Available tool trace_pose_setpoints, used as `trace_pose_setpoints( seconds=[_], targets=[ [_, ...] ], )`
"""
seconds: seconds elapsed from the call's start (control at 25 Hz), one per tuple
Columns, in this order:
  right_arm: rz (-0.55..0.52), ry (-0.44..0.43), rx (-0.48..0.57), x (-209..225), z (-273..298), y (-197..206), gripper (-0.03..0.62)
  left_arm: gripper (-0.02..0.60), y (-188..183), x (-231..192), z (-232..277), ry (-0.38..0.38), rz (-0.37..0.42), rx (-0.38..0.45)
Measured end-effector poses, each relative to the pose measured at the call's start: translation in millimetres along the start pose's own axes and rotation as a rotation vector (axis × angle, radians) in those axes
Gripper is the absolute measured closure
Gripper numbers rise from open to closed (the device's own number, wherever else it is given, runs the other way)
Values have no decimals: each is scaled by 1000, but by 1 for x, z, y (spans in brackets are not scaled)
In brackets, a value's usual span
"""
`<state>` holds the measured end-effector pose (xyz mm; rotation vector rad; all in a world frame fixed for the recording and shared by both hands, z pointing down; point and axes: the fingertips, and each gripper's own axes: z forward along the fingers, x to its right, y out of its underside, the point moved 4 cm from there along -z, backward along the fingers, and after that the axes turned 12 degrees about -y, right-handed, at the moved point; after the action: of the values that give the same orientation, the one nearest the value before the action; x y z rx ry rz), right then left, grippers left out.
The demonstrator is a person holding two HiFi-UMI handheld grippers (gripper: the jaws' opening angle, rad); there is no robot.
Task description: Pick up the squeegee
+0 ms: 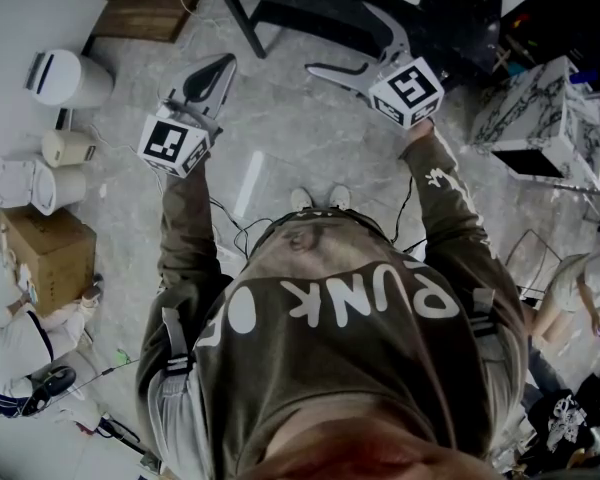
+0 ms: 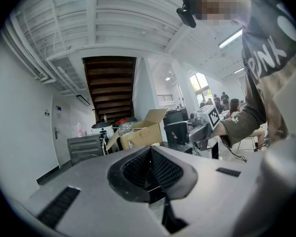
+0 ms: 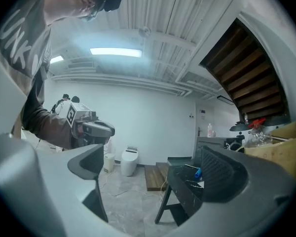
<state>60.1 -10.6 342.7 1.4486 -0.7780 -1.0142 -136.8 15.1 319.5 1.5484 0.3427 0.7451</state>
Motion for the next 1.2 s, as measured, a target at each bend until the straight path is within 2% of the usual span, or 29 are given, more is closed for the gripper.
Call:
trace_pose_setpoints(
  seconds=[0.36, 0.68, 1.2],
  targets=[
    [5, 24, 15, 4, -7, 1, -1, 580, 1, 2, 1, 1, 5, -8],
    [1, 10, 14, 4, -11, 3, 0, 580, -2, 6, 3, -8, 5, -8],
    [-19, -22, 26, 9, -45, 5, 0, 580, -6, 41, 12, -43, 32, -24]
  ],
)
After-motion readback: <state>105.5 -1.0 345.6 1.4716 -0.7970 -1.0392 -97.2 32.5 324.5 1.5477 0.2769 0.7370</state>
